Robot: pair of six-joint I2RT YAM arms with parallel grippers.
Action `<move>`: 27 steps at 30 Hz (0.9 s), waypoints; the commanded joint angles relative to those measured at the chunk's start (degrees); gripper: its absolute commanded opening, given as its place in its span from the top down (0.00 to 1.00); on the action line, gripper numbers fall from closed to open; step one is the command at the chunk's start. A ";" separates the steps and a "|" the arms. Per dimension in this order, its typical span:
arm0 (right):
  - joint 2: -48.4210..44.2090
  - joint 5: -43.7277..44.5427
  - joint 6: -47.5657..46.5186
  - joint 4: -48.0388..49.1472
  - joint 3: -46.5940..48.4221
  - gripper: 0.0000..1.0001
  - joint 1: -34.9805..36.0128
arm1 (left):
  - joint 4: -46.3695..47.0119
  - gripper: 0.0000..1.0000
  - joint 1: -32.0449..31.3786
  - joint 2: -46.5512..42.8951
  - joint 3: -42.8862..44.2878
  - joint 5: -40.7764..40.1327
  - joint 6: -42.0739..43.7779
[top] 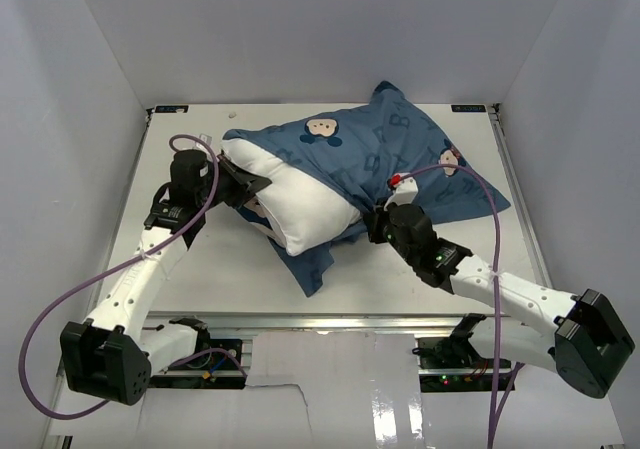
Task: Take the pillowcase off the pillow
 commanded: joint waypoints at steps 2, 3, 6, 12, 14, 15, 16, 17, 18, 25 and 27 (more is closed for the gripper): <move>0.05 0.76 -0.57 0.38 -1.68 0.92 -0.80 | 6.88 1.00 1.17 -2.84 0.82 3.93 0.70; 0.58 5.12 -0.12 -0.94 -0.89 0.92 -1.41 | 6.71 1.00 1.17 -2.84 1.34 4.46 1.31; 2.77 3.95 1.11 -2.01 1.40 0.92 -7.96 | 7.75 1.00 1.26 -2.84 2.75 9.72 6.06; 7.96 0.24 0.94 -4.38 5.88 0.92 -17.14 | 4.07 1.00 1.79 -4.24 4.43 15.61 10.97; 6.48 -2.02 0.67 -5.08 5.53 0.92 -17.15 | 6.07 1.00 1.70 -5.99 2.68 17.37 13.26; 5.60 -4.22 -0.37 -4.91 5.10 0.92 -17.15 | 7.74 1.00 1.62 -6.79 1.45 19.56 15.10; 3.33 -7.81 -1.34 -4.56 4.57 0.92 -17.06 | 9.24 1.00 1.61 -7.58 -1.35 20.10 15.47; 1.83 -13.33 -2.22 -4.73 4.13 0.87 -16.36 | 10.91 1.00 1.61 -8.20 -2.59 20.45 15.82; 0.25 -14.77 -4.32 -5.26 4.30 0.81 -15.48 | 11.01 1.00 1.53 -8.81 -3.30 20.63 17.04; -15.75 -28.56 -10.75 -15.54 13.69 0.49 -11.43 | 13.29 1.00 -8.39 -5.40 -6.12 18.01 22.31; -15.77 -31.47 -11.98 -15.63 17.72 0.47 -11.35 | 13.47 1.00 -11.99 -3.56 -5.60 16.77 23.03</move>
